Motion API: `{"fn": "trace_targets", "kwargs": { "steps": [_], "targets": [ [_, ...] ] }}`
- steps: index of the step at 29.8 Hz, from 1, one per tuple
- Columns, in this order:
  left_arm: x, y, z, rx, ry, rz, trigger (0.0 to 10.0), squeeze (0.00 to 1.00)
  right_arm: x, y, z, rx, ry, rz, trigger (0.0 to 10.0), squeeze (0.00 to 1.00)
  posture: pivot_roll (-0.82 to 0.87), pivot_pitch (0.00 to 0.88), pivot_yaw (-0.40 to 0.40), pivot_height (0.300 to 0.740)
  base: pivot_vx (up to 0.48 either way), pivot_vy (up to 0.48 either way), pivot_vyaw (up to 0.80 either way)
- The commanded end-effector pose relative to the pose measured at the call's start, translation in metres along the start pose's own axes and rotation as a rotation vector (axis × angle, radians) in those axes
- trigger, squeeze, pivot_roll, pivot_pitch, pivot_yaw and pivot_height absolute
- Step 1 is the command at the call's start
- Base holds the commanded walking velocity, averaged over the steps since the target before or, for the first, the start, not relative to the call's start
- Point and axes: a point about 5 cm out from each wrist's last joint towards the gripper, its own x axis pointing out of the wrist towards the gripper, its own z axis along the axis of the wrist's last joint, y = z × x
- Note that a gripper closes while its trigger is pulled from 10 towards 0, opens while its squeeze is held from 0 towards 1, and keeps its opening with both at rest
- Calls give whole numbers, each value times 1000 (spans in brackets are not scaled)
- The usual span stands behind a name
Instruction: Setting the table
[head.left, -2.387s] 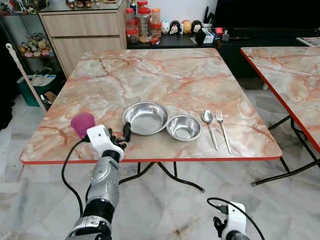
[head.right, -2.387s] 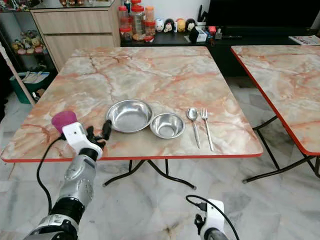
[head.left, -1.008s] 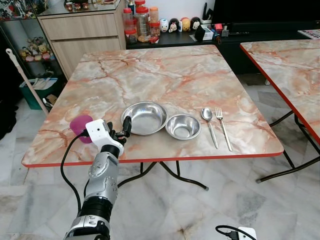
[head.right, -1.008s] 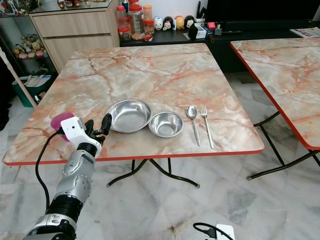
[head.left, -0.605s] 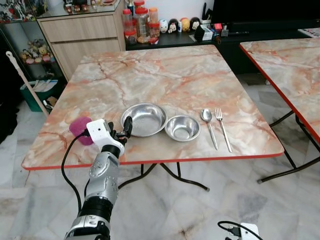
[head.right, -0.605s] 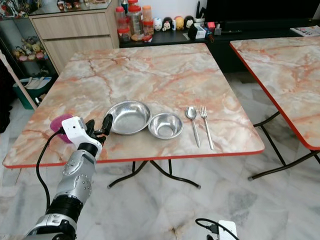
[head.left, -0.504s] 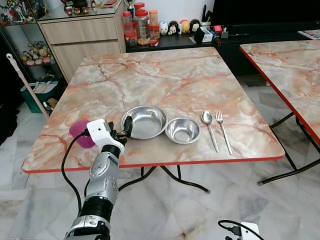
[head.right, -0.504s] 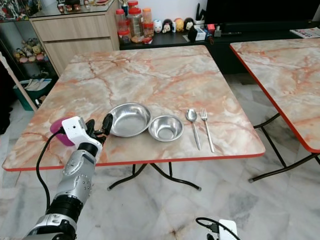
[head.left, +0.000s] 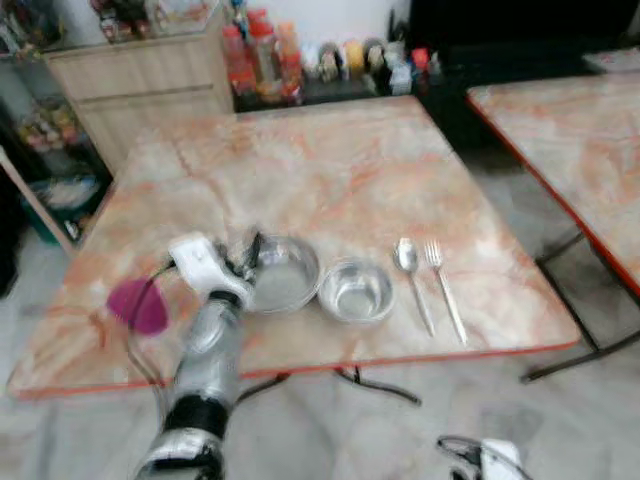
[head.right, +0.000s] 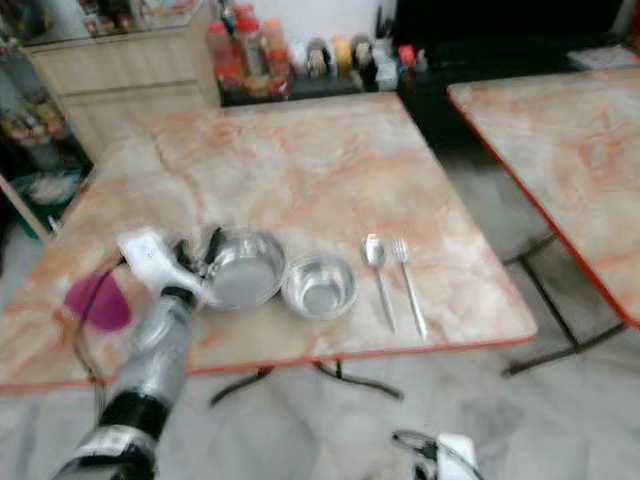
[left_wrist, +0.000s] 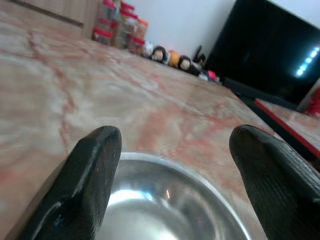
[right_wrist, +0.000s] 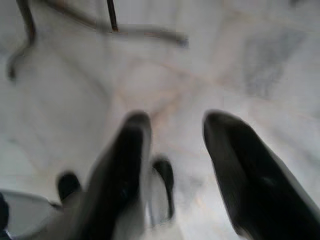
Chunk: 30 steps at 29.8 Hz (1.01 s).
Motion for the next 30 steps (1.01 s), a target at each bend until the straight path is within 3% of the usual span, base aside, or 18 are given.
{"fn": "trace_targets", "kwargs": {
  "steps": [1, 9, 12, 19, 30],
  "targets": [
    [0, 17, 11, 42, -26, 46, 10000, 0, 4, 14, 5, 10, -21, 35, 10000, 0, -125, 0, 44, 740, 0, 0, 0],
    [2, 13, 21, 34, -30, 23, 10000, 0, 5, 22, 4, 12, -20, 54, 10000, 0, -116, 0, 50, 740, 0, 0, 0],
    [5, 7, 24, 52, 35, 1, 10000, 0, 5, 24, 3, 13, -19, 60, 10000, 0, -115, 0, 55, 740, 0, 0, 0],
    [13, -1, 37, 108, 87, -7, 10000, 0, 5, 26, 3, 20, -18, 62, 10000, 0, -112, 0, 57, 740, 0, 0, 0],
    [11, -7, 31, 221, 337, 15, 10000, 0, 5, 27, 1, 24, -14, 66, 10000, 0, -115, 0, 67, 740, 0, 0, 0]
  ]
}}
